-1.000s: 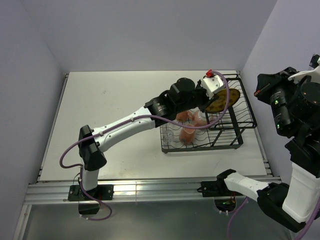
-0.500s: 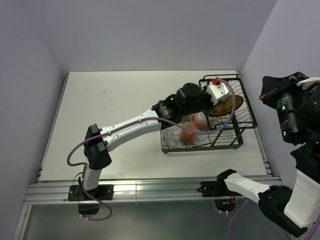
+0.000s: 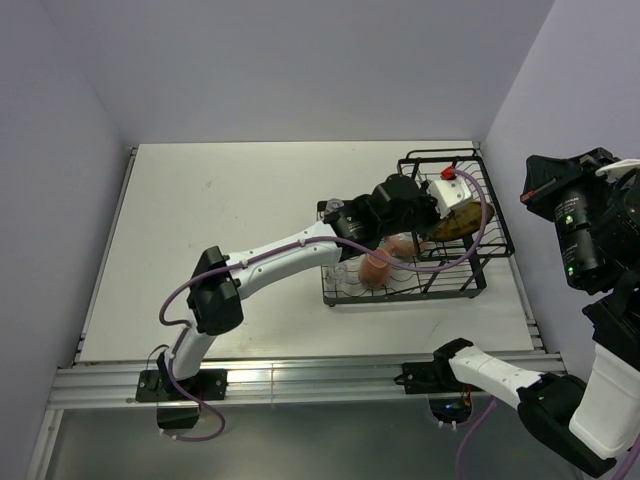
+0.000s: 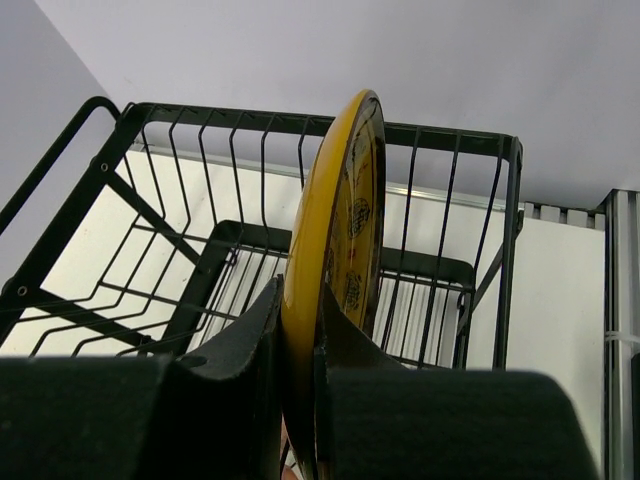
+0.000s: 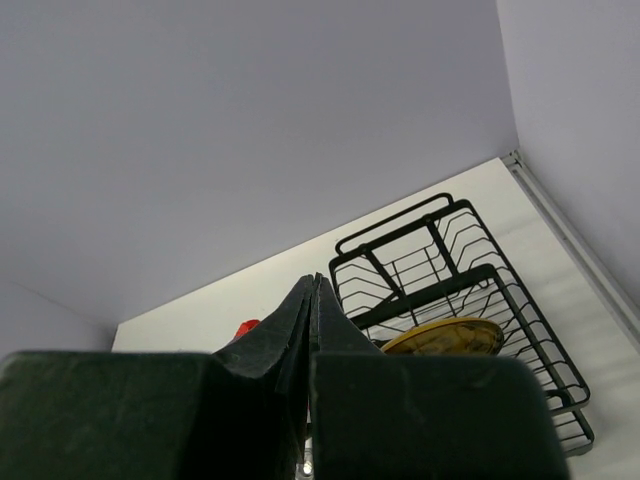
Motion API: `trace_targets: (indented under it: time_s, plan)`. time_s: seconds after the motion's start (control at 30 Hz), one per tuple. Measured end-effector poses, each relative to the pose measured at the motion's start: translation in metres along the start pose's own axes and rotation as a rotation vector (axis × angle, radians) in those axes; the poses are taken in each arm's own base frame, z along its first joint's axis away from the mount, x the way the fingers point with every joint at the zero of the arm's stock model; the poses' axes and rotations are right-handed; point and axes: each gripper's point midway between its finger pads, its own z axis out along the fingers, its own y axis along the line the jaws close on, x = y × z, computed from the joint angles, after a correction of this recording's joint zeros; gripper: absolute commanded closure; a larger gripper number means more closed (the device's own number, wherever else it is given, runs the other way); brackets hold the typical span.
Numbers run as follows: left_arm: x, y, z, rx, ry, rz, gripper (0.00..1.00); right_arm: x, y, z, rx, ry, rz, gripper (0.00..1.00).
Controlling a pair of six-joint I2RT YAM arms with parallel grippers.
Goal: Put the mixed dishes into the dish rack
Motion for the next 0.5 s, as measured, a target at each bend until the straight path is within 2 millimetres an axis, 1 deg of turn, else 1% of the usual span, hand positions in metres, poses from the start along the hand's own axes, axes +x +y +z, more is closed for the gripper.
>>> trace_targets:
  time_s: [0.13,0.17,0.27,0.33,0.47,0.5]
  plan:
    - [0.000,-0.001,0.003,-0.001,0.002,0.000,0.98,-0.001,-0.001,-0.001,0.002,-0.005,0.001,1.00]
    - [0.000,-0.001,0.003,-0.003,0.004,-0.002,0.95,-0.001,-0.001,-0.001,0.002,-0.005,0.001,1.00]
    - [-0.001,-0.001,0.003,-0.005,0.006,-0.007,0.91,-0.001,-0.003,-0.002,0.005,-0.007,0.001,1.00]
    - [-0.002,-0.001,0.005,-0.006,0.003,-0.011,0.89,-0.002,-0.004,-0.003,0.008,-0.009,0.001,1.00]
    - [0.000,-0.004,0.012,-0.004,0.003,-0.011,0.79,-0.002,-0.004,-0.004,0.008,-0.010,0.002,1.00]
    - [0.000,-0.005,0.014,-0.003,0.001,-0.011,0.78,-0.002,-0.004,-0.004,0.008,-0.011,0.002,1.00]
